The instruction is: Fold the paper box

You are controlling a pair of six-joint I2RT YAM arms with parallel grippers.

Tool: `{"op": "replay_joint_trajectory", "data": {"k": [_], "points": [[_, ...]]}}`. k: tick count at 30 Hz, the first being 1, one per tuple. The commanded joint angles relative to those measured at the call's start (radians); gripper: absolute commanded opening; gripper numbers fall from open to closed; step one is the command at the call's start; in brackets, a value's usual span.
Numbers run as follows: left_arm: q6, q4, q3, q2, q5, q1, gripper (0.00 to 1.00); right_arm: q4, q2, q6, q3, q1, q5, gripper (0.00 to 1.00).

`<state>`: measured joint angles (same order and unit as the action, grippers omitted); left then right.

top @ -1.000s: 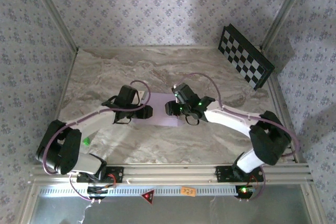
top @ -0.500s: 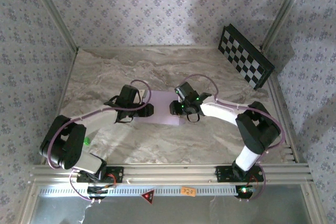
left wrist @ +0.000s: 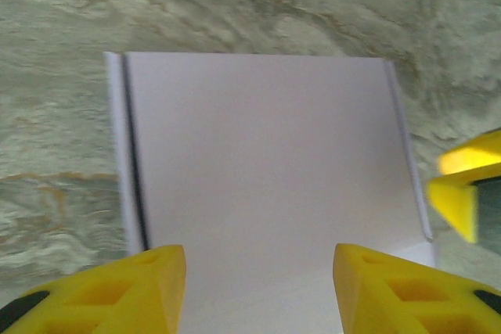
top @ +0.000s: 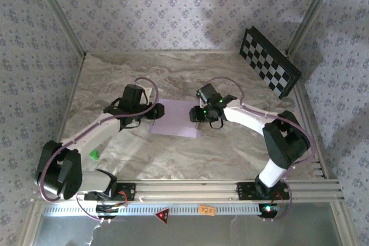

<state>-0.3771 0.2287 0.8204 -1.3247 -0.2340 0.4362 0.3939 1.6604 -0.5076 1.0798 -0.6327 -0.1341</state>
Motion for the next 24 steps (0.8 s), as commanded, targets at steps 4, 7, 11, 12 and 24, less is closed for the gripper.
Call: {"op": "replay_joint_trajectory", "data": {"k": [4,7,11,12,24], "points": [[0.076,0.059,0.025,-0.113,-0.022,-0.046,0.53,0.065,0.055,0.042,0.051,0.054,-0.059,0.51],[0.083,0.046,0.043,-0.174,-0.072,-0.051,0.52,0.058,0.09,0.046,0.06,0.069,-0.09,0.5],[0.075,0.006,0.054,-0.234,-0.126,-0.054,0.43,0.022,0.127,0.043,0.064,0.08,-0.132,0.47],[0.07,-0.004,0.055,-0.245,-0.138,-0.054,0.41,0.012,0.137,0.044,0.066,0.08,-0.139,0.46],[-0.007,-0.126,-0.017,-0.248,-0.264,-0.015,0.26,-0.018,0.161,0.052,0.061,0.075,-0.196,0.29]]}}
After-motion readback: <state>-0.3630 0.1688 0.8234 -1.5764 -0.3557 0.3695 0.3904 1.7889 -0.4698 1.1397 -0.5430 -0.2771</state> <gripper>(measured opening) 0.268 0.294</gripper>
